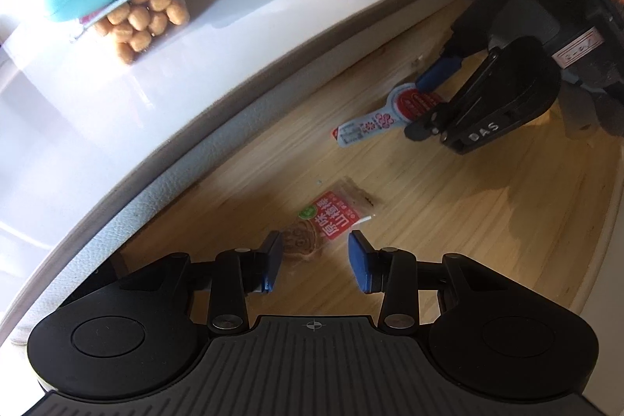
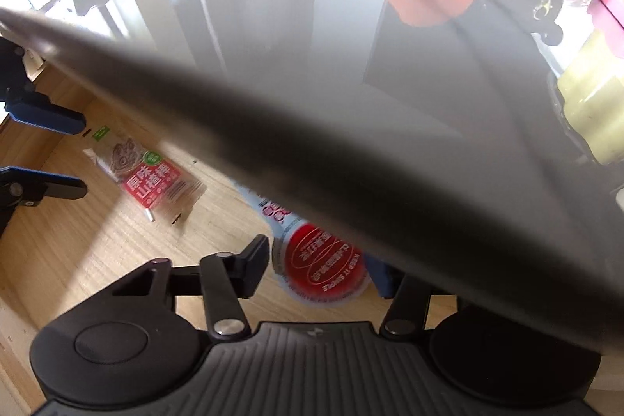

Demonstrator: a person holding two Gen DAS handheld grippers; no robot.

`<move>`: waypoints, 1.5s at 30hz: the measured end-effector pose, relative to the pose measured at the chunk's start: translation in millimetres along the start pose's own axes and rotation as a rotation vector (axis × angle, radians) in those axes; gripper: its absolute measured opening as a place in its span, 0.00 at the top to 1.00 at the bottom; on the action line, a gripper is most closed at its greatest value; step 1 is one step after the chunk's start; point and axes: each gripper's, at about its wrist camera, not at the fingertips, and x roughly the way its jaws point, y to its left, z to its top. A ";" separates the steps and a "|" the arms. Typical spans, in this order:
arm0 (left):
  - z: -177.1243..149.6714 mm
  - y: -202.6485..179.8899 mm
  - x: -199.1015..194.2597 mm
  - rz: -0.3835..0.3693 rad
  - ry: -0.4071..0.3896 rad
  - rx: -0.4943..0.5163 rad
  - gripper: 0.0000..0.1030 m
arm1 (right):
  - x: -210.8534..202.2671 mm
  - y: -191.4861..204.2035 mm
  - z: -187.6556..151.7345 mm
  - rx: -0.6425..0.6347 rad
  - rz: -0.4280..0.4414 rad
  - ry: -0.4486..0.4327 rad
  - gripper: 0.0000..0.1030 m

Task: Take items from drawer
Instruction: 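Lower the left gripper toward the red-and-white lollipop while the right gripper hovers over the snack bag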

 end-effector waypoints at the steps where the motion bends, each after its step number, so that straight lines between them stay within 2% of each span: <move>1: 0.2 -0.1 1.9 0.001 0.008 0.000 0.59 | -1.2 -0.8 -1.1 0.005 0.012 0.001 0.58; 8: 0.2 8.1 6.0 0.002 0.024 -0.049 0.59 | -10.8 6.2 -12.7 -0.021 0.075 0.039 0.73; 11: 0.9 14.7 8.2 -0.002 0.034 -0.084 0.59 | -14.8 10.2 -17.8 -0.036 0.127 0.049 0.74; 15: 2.0 18.1 15.0 0.004 0.057 -0.106 0.59 | -17.7 11.7 -20.4 -0.034 0.139 0.018 0.73; 19: 7.3 18.9 21.8 0.006 0.074 -0.108 0.59 | -17.7 11.4 -23.8 -0.024 0.097 0.000 0.56; 22: -5.3 16.5 19.0 -0.005 0.081 -0.108 0.59 | -19.2 9.6 -26.7 -0.012 0.080 -0.016 0.51; 30: -10.0 12.9 17.3 -0.003 0.087 -0.116 0.60 | -11.5 8.7 -34.1 -0.018 0.045 -0.002 0.47; 34: -9.7 12.2 17.8 -0.006 0.096 -0.112 0.60 | -6.3 10.6 -36.2 -0.043 0.035 0.013 0.39; 41: -8.1 12.9 24.7 -0.010 0.107 -0.114 0.60 | -8.8 18.3 -39.4 -0.075 0.023 -0.035 0.37; 43: -7.9 13.5 25.5 -0.010 0.108 -0.117 0.60 | -10.3 19.6 -41.7 -0.085 0.042 -0.021 0.37; 45: -8.4 14.1 27.5 -0.011 0.108 -0.120 0.60 | -15.1 19.1 -44.3 -0.088 0.153 0.008 0.37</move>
